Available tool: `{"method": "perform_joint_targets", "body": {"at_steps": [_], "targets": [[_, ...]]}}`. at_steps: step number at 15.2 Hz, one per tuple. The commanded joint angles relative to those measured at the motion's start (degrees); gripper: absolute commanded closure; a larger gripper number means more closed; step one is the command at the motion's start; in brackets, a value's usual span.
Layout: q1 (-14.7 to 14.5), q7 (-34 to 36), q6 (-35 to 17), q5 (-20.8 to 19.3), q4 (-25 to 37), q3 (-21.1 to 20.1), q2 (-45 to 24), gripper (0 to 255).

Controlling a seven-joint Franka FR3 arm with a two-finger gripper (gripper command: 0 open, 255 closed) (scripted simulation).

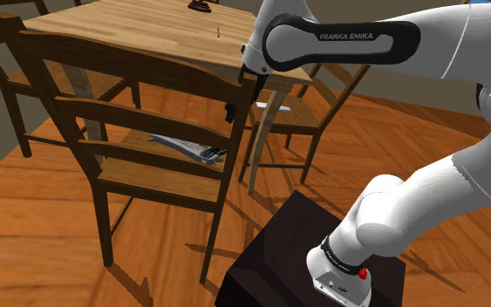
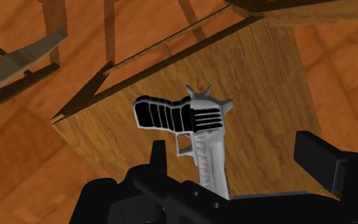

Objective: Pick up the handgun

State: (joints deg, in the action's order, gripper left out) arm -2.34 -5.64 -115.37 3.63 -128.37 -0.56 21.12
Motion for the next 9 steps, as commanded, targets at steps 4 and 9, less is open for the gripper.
{"method": "perform_joint_targets", "body": {"at_steps": [4, 9], "targets": [[-0.79, -2.71, -5.56, 1.26, 3.41, 0.21, -10.12, 0], [-1.39, -5.25, -9.47, 2.62, 9.09, -0.01, -20.87, 0]]}}
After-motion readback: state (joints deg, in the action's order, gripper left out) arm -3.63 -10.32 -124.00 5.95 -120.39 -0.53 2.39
